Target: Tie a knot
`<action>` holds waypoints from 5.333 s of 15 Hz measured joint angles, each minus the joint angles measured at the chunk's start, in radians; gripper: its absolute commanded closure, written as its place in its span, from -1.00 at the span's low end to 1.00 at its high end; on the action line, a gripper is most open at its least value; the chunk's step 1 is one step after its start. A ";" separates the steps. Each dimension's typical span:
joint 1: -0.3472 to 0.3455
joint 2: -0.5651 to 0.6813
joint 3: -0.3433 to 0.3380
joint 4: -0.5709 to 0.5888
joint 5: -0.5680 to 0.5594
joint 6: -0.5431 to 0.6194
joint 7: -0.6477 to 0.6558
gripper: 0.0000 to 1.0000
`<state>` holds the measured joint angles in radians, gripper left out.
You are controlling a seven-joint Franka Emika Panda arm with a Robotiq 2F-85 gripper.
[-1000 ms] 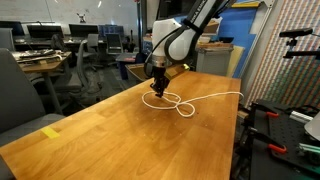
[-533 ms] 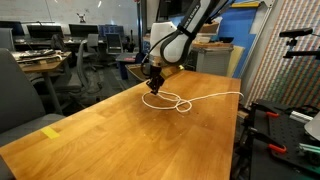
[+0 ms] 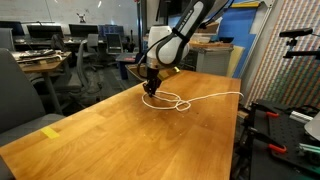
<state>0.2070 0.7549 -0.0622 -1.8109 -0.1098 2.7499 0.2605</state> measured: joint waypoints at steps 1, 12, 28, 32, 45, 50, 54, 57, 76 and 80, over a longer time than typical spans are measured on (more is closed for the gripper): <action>-0.016 -0.001 0.019 0.000 0.011 -0.001 -0.019 -0.27; 0.040 -0.004 -0.067 -0.047 -0.059 0.173 -0.065 -0.99; -0.157 -0.157 0.074 -0.069 -0.067 -0.269 -0.402 -0.94; -0.156 -0.116 0.034 -0.040 -0.085 -0.257 -0.380 -0.86; -0.123 0.036 0.011 0.059 -0.087 -0.070 -0.318 0.61; -0.112 0.036 0.000 0.057 -0.087 -0.006 -0.296 1.00; -0.097 0.032 -0.008 0.045 -0.087 0.035 -0.282 0.97; -0.057 0.007 -0.029 -0.007 -0.100 0.115 -0.277 0.98; -0.059 -0.379 0.035 -0.528 -0.092 0.047 -0.301 0.68; -0.118 -0.318 0.036 -0.479 -0.091 0.046 -0.302 -0.05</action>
<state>0.0893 0.4366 -0.0259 -2.2902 -0.2012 2.7955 -0.0419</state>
